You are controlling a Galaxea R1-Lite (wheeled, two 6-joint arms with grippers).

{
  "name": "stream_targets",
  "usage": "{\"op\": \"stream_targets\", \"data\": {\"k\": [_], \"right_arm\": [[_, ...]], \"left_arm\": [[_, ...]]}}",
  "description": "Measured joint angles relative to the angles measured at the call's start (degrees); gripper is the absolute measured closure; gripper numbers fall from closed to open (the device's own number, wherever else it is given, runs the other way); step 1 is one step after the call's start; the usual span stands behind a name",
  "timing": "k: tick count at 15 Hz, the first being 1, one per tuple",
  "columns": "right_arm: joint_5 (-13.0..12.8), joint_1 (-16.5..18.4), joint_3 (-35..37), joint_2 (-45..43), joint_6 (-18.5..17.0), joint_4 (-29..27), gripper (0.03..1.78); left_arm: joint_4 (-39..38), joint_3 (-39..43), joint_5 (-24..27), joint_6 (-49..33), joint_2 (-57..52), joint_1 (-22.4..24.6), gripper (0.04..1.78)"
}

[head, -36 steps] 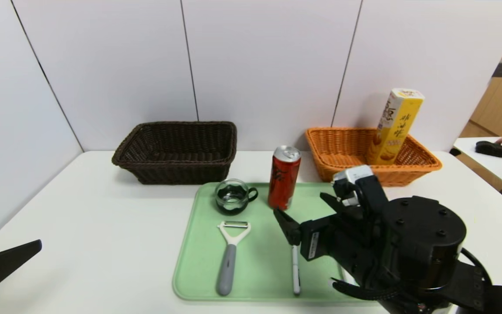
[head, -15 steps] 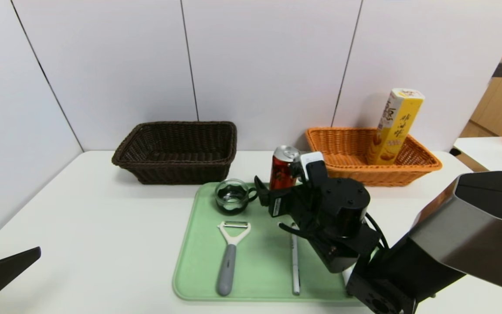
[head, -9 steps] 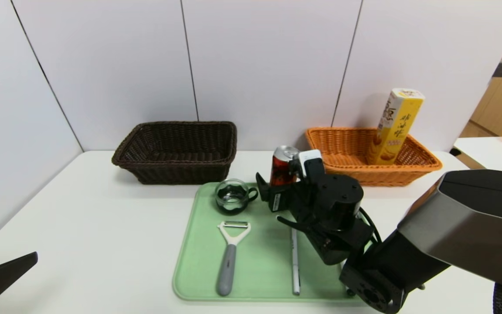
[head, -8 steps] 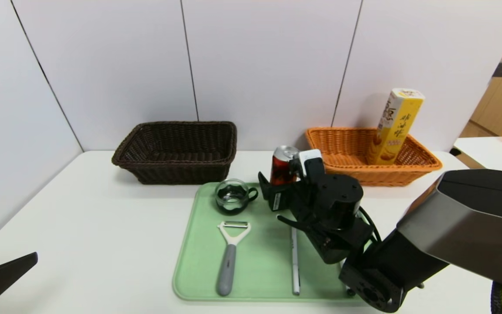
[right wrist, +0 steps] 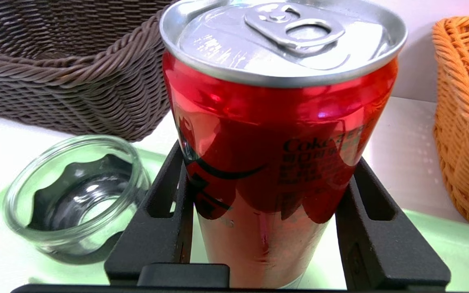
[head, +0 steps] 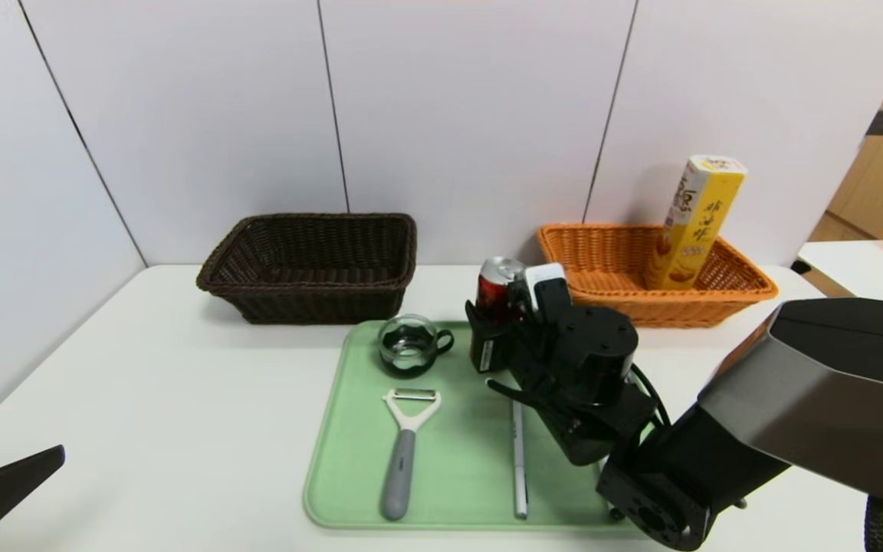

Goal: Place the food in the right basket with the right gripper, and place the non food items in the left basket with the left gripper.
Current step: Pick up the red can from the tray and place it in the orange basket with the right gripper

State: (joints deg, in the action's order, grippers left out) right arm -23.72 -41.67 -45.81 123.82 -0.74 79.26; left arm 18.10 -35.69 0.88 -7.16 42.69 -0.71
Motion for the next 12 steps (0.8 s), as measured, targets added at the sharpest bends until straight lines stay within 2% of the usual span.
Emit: {"op": "stream_targets", "data": {"k": [3, 6, 9, 10, 12], "right_arm": [[0.18, -0.59, -0.10, -2.55, 0.00, -2.58, 0.87], [0.24, -0.76, -2.26, -9.07, -0.16, -10.63, 0.88], [1.07, 1.12, -11.04, -17.07, -1.29, -25.08, 0.88], [1.93, 2.78, -14.87, -19.33, -2.19, -30.98, 0.88], [4.85, 8.55, -21.63, -22.99, -4.71, -43.28, 0.88]], "left_arm": [[-0.02, 0.12, 0.00, 0.00, 0.06, 0.00, 0.13], [-0.09, 0.48, 0.09, 0.00, 0.13, 0.00, 0.13], [-0.44, 1.46, 0.11, 0.02, 0.09, 0.00, 0.13], [-0.46, 1.68, 0.09, 0.02, 0.09, 0.00, 0.13], [-0.59, 1.68, 0.06, 0.00, 0.16, 0.00, 0.13]]}}
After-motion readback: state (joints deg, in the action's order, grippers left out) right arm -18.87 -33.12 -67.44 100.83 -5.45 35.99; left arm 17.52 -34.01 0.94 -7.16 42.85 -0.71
